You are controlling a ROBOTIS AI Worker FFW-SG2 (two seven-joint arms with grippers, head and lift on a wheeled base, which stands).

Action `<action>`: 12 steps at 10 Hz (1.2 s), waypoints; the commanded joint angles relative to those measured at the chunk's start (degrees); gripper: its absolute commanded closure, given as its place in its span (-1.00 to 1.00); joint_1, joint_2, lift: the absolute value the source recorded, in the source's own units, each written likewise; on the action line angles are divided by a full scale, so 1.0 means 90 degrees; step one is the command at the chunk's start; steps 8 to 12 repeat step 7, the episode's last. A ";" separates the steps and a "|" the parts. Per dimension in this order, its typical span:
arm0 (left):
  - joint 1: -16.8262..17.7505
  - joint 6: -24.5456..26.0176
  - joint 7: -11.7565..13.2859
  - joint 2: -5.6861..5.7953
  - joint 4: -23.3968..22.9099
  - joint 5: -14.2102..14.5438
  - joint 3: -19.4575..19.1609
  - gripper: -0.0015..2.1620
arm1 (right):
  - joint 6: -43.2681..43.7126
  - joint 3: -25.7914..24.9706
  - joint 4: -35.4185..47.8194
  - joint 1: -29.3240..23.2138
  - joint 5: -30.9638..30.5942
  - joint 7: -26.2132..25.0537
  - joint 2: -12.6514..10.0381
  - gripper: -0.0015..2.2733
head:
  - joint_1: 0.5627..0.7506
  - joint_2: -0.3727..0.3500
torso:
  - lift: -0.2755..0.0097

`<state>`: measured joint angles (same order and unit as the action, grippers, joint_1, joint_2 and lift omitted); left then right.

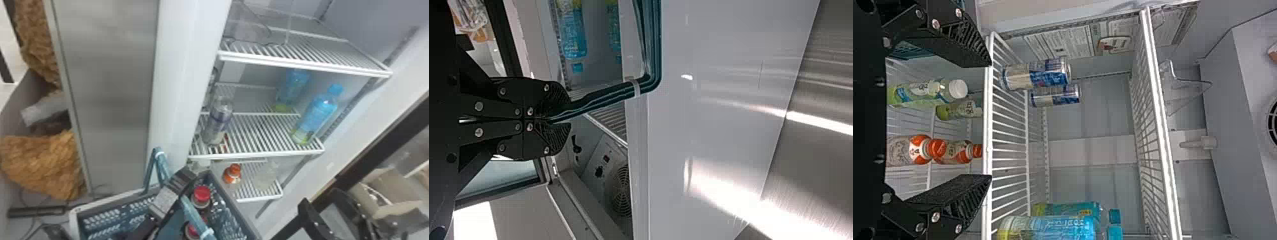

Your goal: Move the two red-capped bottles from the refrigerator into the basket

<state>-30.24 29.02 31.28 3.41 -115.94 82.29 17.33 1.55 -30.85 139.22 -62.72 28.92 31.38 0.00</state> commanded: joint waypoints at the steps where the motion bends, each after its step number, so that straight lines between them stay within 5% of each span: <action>1: -0.0015 0.0010 0.0001 -0.0017 0.0000 -0.0028 -0.0034 0.11 | 0.0000 0.0000 0.0007 0.0000 0.0011 0.0000 0.0000 -0.79 | 0.41 -0.94 | 0.93; 12: 0.0032 0.0072 -0.0009 -0.0017 0.0000 -0.0079 -0.0034 0.11 | -0.0172 0.0000 0.0007 0.0032 0.0049 0.0000 0.0020 -0.79 | 0.41 -0.94 | 0.93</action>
